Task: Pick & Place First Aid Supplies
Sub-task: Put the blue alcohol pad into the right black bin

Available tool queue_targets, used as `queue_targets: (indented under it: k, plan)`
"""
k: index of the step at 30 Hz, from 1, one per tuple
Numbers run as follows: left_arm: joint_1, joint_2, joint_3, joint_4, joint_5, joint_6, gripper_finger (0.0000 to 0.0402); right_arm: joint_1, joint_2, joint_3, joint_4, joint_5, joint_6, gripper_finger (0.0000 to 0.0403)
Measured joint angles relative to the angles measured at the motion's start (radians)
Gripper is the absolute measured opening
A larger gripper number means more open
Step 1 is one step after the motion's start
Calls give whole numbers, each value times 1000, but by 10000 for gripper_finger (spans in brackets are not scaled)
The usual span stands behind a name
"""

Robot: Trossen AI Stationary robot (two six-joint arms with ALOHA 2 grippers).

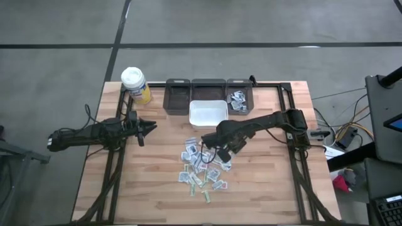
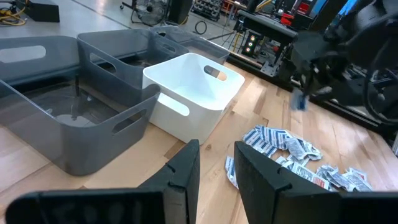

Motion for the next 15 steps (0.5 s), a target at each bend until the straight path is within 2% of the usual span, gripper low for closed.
queue_targets:
  k: [7, 15]
  plan:
    - [0, 0, 0, 0, 0, 0, 94, -74, -66, 9, -19, 162, 27, 8]
    - [0, 0, 0, 0, 0, 0, 94, -243, -177, 5, -19, 363, 26, 8]
